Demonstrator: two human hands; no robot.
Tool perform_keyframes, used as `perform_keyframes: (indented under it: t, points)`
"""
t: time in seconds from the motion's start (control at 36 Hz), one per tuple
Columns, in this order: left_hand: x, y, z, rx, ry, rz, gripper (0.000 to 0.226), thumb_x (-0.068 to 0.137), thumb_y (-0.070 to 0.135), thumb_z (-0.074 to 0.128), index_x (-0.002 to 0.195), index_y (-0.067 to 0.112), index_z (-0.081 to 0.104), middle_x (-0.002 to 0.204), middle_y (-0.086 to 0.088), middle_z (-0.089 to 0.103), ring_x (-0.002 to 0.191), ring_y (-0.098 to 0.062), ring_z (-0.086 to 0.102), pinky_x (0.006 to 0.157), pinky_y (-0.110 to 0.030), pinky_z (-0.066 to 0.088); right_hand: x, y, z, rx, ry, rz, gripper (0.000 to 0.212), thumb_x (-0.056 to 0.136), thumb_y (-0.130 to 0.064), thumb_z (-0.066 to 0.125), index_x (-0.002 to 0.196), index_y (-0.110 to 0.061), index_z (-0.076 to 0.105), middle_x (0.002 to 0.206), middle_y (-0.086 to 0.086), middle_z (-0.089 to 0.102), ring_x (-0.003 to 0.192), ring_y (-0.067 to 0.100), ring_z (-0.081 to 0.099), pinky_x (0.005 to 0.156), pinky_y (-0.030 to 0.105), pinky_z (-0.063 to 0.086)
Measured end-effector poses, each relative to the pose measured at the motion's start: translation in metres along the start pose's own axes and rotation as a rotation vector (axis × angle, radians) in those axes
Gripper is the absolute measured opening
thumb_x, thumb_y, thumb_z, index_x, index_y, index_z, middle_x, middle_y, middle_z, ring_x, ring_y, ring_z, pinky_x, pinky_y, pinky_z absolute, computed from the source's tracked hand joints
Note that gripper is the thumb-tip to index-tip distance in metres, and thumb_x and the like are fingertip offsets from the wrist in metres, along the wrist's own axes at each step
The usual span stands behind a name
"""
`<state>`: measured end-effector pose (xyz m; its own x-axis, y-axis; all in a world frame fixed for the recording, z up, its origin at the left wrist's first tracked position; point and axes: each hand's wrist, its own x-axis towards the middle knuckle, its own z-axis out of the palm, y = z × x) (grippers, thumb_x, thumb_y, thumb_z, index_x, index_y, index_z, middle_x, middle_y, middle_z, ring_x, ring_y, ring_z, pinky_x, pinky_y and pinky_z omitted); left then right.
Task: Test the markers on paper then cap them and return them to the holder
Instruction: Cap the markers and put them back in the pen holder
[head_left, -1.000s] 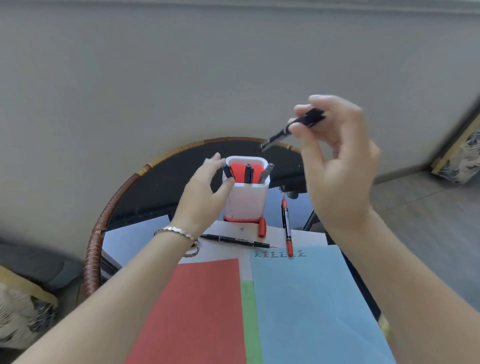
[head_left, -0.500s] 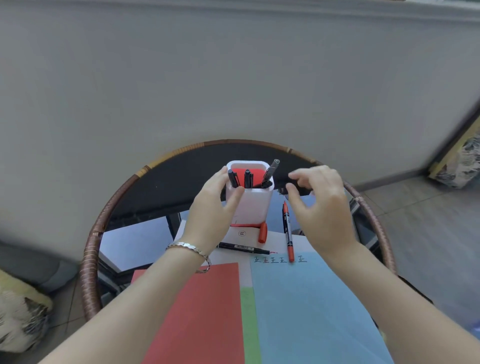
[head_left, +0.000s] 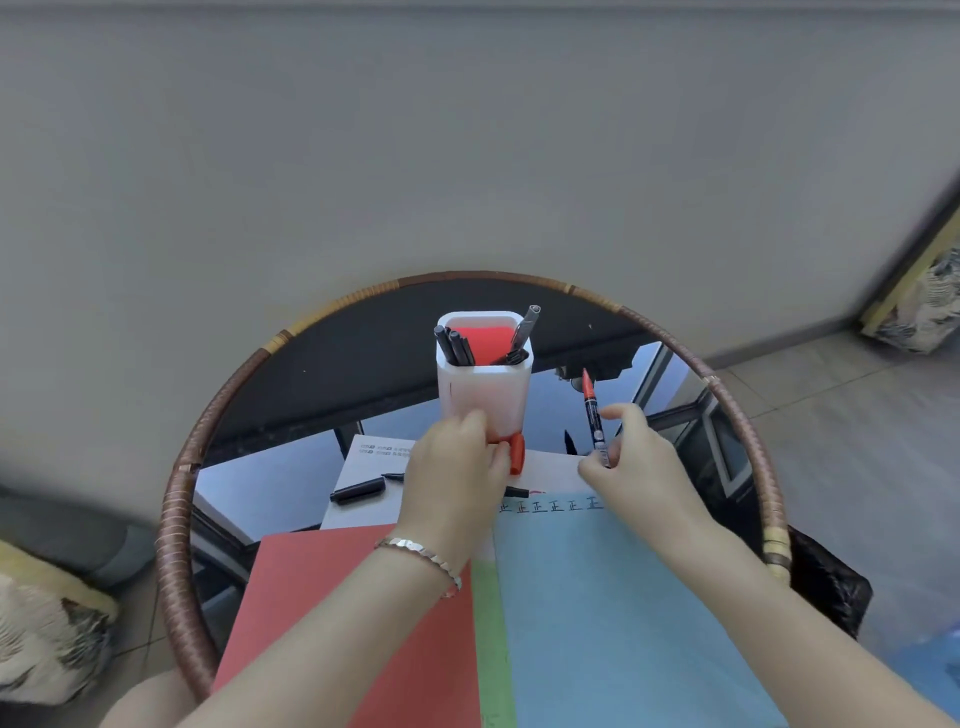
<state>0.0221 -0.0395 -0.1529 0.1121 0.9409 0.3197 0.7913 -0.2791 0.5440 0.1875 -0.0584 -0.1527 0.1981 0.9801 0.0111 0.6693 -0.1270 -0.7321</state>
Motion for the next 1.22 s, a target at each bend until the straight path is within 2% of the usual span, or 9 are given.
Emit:
perform_keyframes:
  t: [0.08, 0.28, 0.39, 0.5, 0.61, 0.78, 0.94, 1.06, 1.22]
  points:
    - [0.006, 0.012, 0.01, 0.139, -0.058, 0.025, 0.024, 0.088, 0.027, 0.052, 0.072, 0.012, 0.041, 0.075, -0.008, 0.053, 0.074, -0.031, 0.051, 0.057, -0.032, 0.034, -0.01, 0.008, -0.013, 0.037, 0.009, -0.026, 0.041, 0.081, -0.012, 0.05, 0.119, -0.025, 0.04, 0.074, -0.004, 0.047, 0.066, 0.006, 0.047, 0.054, 0.02, 0.036]
    - [0.007, 0.017, 0.029, 0.148, -0.125, 0.008, 0.017, 0.093, 0.02, 0.045, 0.098, 0.007, 0.055, 0.096, -0.01, 0.062, 0.088, -0.03, 0.054, 0.064, -0.033, 0.04, -0.032, 0.028, -0.036, 0.065, 0.051, -0.051, 0.037, 0.078, -0.008, 0.052, 0.107, -0.031, 0.045, 0.071, -0.001, 0.049, 0.065, 0.008, 0.047, 0.055, 0.004, 0.036]
    - [0.002, 0.023, 0.021, -0.194, -0.068, -0.057, 0.012, 0.092, 0.019, 0.047, 0.1, 0.014, 0.055, 0.092, -0.007, 0.061, 0.084, -0.026, 0.054, 0.066, -0.033, 0.046, -0.042, 0.036, -0.041, 0.148, 0.063, -0.043, 0.037, 0.079, -0.005, 0.052, 0.093, -0.04, 0.049, 0.075, -0.002, 0.05, 0.059, 0.005, 0.046, 0.052, 0.01, 0.036]
    - [0.001, 0.036, -0.003, -0.768, -0.041, -0.243, 0.028, 0.091, 0.007, 0.047, 0.084, 0.034, 0.055, 0.079, 0.004, 0.06, 0.067, -0.004, 0.06, 0.055, -0.011, 0.045, -0.05, 0.04, -0.04, 0.204, 0.062, -0.048, 0.039, 0.082, -0.002, 0.049, 0.089, -0.04, 0.052, 0.074, -0.002, 0.05, 0.053, 0.004, 0.044, 0.047, 0.012, 0.034]
    - [-0.007, 0.038, -0.029, -1.141, -0.068, -0.389, 0.012, 0.089, 0.011, 0.054, 0.089, 0.021, 0.061, 0.072, 0.007, 0.072, 0.073, -0.006, 0.067, 0.068, -0.017, 0.054, -0.055, 0.037, -0.04, 0.222, 0.067, -0.054, 0.041, 0.082, -0.001, 0.048, 0.086, -0.041, 0.055, 0.071, -0.003, 0.048, 0.047, 0.001, 0.043, 0.043, 0.008, 0.031]
    - [-0.022, 0.021, -0.037, -1.139, -0.06, -0.508, 0.005, 0.089, 0.017, 0.055, 0.092, 0.015, 0.059, 0.082, 0.004, 0.075, 0.08, -0.005, 0.066, 0.067, -0.016, 0.052, -0.064, 0.024, -0.037, 0.23, 0.076, -0.087, 0.025, 0.08, -0.021, 0.065, 0.084, -0.045, 0.058, 0.079, -0.004, 0.058, 0.06, 0.006, 0.051, 0.053, 0.011, 0.038]
    - [-0.036, 0.009, -0.035, -1.322, -0.031, -0.676, 0.018, 0.088, 0.011, 0.056, 0.099, -0.003, 0.06, 0.077, -0.006, 0.072, 0.075, -0.011, 0.068, 0.068, -0.018, 0.055, -0.076, 0.012, -0.03, 0.282, 0.058, -0.126, 0.021, 0.077, -0.014, 0.07, 0.079, -0.033, 0.063, 0.075, -0.003, 0.057, 0.053, 0.002, 0.047, 0.047, 0.006, 0.033]
    - [-0.043, 0.008, -0.034, -1.358, 0.005, -0.679, 0.015, 0.085, 0.012, 0.059, 0.089, -0.002, 0.063, 0.073, -0.006, 0.071, 0.073, -0.012, 0.069, 0.069, -0.019, 0.055, -0.083, 0.01, -0.026, 0.3, 0.037, -0.152, 0.026, 0.075, -0.011, 0.072, 0.075, -0.037, 0.065, 0.071, -0.006, 0.058, 0.053, 0.004, 0.048, 0.048, 0.005, 0.033]
    - [-0.049, 0.012, -0.035, -1.411, 0.001, -0.697, 0.013, 0.083, 0.013, 0.061, 0.085, 0.0, 0.063, 0.074, -0.007, 0.072, 0.075, -0.014, 0.069, 0.074, -0.022, 0.056, -0.086, 0.009, -0.022, 0.251, 0.01, -0.201, 0.028, 0.074, -0.013, 0.073, 0.079, -0.04, 0.066, 0.087, -0.015, 0.061, 0.058, 0.004, 0.052, 0.05, 0.005, 0.035]
